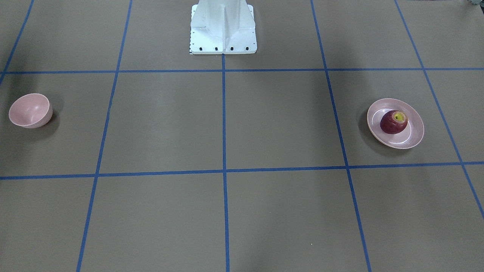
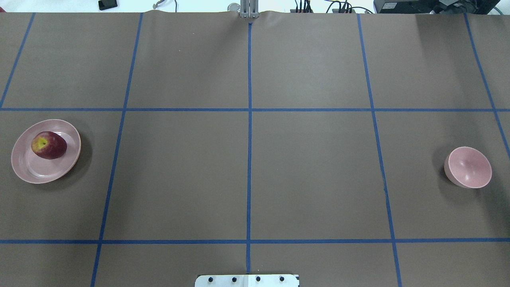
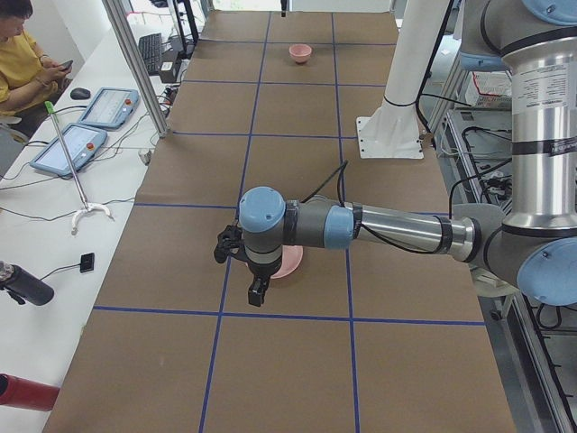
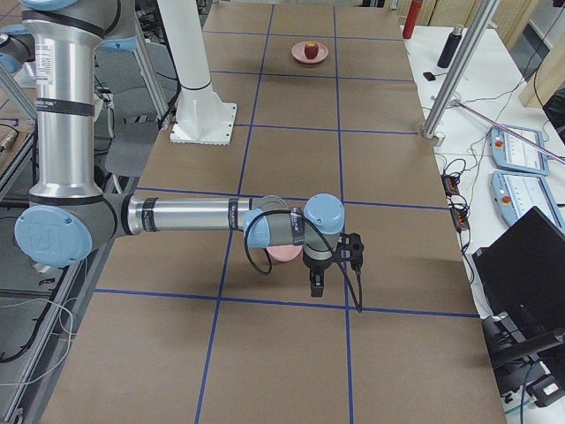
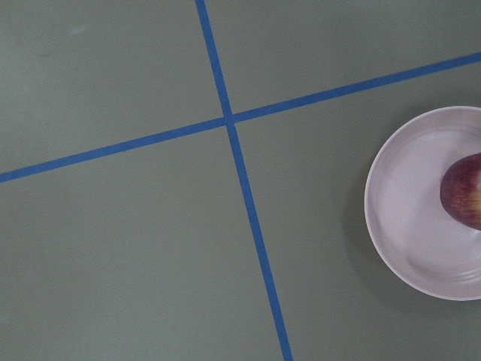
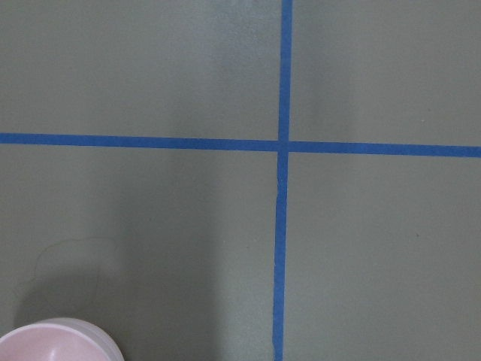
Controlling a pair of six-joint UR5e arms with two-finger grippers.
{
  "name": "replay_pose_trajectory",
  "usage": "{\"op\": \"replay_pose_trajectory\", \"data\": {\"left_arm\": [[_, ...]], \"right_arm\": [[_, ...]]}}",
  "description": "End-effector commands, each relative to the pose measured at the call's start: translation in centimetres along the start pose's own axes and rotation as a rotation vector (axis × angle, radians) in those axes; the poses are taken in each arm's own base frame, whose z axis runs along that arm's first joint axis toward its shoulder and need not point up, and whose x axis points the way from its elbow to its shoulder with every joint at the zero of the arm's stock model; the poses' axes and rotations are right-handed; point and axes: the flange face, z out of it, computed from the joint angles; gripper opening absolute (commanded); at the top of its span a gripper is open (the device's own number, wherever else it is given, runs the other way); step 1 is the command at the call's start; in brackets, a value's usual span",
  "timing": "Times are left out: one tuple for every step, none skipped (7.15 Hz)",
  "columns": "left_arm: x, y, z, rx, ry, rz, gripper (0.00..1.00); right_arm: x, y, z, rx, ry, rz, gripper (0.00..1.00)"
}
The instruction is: Move apple from plate to bowl
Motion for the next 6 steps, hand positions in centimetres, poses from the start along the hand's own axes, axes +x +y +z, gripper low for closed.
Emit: {"op": "replay_pose_trajectory", "data": {"left_arm": [[-0.1,0.2,0.2,-0.003,0.002,-0.001,0.98],[-0.1,0.2,0.2,-0.003,0.002,-0.001,0.98],[-0.1,0.3,0.2,-0.004,0.002,-0.003,0.98],[-0.1,0.3,0.2,-0.004,0.002,-0.001,0.98],[-0.2,0.3,0.3,-0.005,0.003,-0.002,0.98],[-0.1,0.3,0.2,-0.003,0.004,-0.001,0.98]], "right_arm": [[-5.9,0.1,3.4,0.028,-0.077,-0.027,1.00],[-7.7,2.5,6.0,0.019,-0.103,-0.009,1.00],[-8.3,5.5,7.6,0.033,-0.138,0.009,1.00],[-8.7,7.5,9.1,0.029,-0.143,0.019,1.00],[-7.7,8.6,10.5,0.033,-0.116,0.007,0.96],[-6.3,9.2,11.6,0.031,-0.113,0.009,0.81]]}}
